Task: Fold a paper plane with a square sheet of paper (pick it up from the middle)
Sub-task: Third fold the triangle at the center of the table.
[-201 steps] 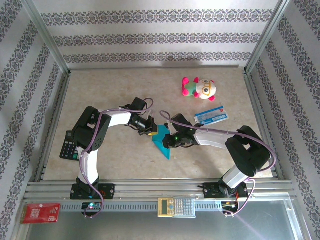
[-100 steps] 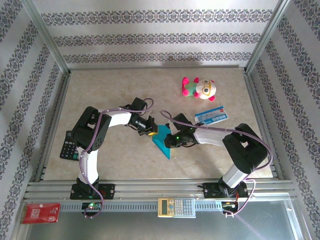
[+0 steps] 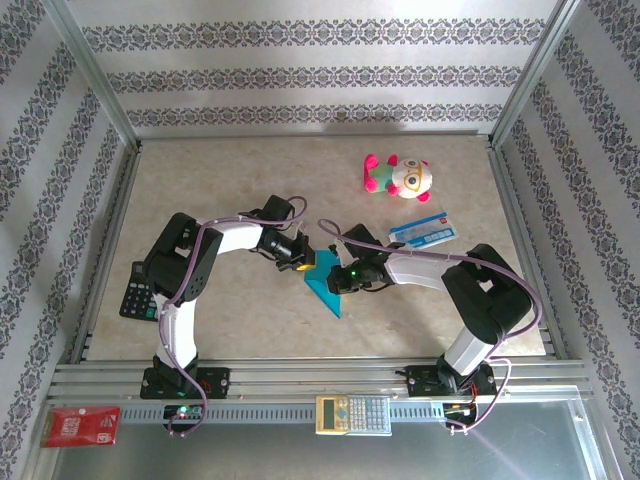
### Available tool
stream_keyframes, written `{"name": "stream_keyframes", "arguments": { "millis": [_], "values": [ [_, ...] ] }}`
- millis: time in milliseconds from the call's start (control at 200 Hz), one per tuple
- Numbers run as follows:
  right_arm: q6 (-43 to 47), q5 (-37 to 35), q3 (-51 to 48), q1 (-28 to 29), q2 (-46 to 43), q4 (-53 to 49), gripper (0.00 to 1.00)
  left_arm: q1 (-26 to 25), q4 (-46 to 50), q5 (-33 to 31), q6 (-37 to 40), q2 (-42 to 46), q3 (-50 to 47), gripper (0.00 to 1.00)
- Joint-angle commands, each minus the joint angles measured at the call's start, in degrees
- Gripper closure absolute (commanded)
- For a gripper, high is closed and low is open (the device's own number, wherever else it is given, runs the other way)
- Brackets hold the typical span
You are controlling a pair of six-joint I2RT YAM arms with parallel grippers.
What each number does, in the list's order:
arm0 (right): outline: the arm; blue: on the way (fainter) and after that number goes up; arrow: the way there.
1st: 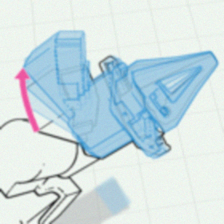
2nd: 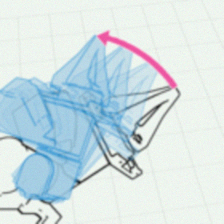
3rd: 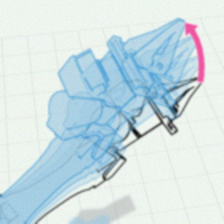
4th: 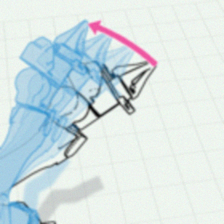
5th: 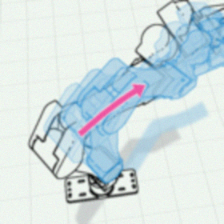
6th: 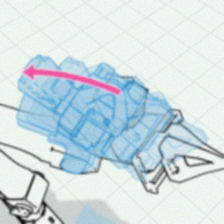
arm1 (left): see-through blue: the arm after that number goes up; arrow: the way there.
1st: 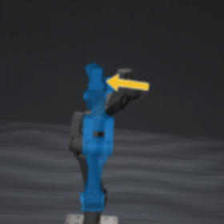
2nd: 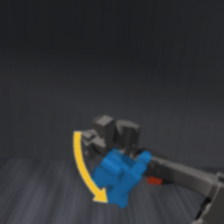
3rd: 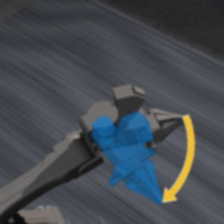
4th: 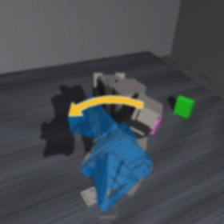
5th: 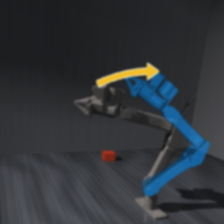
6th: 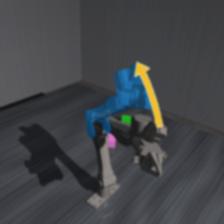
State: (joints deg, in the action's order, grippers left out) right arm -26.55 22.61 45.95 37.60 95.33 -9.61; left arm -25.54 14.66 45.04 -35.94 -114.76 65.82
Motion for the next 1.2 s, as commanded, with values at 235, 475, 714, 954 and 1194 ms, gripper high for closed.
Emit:
{"name": "stream_keyframes", "arguments": {
  "millis": [235, 475, 714, 954, 1194],
  "values": [
    [1.19, -0.10, -0.56, -0.66, -0.10, -1.10, 0.93, -0.60, 3.80, -3.56, 1.31, -2.66, -0.32, 0.92],
    [1.13, -0.46, -1.17, -0.64, -0.12, -1.09, 0.94, -0.57, 3.80, -3.56, 1.43, -2.66, -0.28, 0.92],
    [1.05, -0.49, -1.14, -0.70, 0.29, -0.97, 0.94, -0.56, 3.79, -3.55, 1.49, -2.75, -0.33, 0.92],
    [1.15, -1.08, -1.72, -0.82, -0.03, -1.08, 0.95, -0.65, 3.71, -3.53, 1.37, -2.83, -0.19, 0.92],
    [1.41, -1.35, -1.66, -0.90, 0.13, -1.20, 0.95, -0.62, 3.90, -3.55, 1.45, -2.90, -0.22, 0.92]
  ]
}}
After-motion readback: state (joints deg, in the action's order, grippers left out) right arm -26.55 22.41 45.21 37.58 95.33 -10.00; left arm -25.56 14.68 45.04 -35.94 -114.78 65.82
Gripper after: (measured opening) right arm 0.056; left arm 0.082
